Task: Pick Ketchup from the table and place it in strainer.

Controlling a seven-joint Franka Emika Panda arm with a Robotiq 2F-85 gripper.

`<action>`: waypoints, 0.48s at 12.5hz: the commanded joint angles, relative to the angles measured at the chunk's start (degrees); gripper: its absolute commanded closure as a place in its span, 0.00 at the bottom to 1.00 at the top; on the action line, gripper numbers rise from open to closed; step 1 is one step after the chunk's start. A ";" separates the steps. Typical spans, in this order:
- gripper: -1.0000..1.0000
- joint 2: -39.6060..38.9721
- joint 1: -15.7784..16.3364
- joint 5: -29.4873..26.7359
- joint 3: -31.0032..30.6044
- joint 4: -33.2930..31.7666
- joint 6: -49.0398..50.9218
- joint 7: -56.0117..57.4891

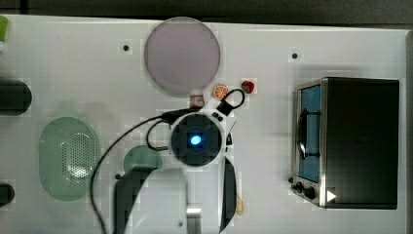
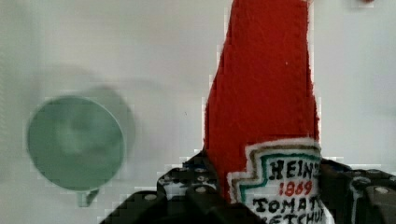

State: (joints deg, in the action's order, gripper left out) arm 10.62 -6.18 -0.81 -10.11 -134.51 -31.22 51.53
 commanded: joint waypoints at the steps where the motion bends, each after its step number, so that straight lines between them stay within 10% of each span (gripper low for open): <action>1: 0.40 0.08 2.24 -0.04 -4.26 2.07 3.03 -7.37; 6: 0.40 -2.61 3.98 -0.81 -14.84 4.44 2.94 -27.67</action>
State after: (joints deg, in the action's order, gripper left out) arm 8.98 -4.48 -1.30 -24.00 -131.04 -29.18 33.15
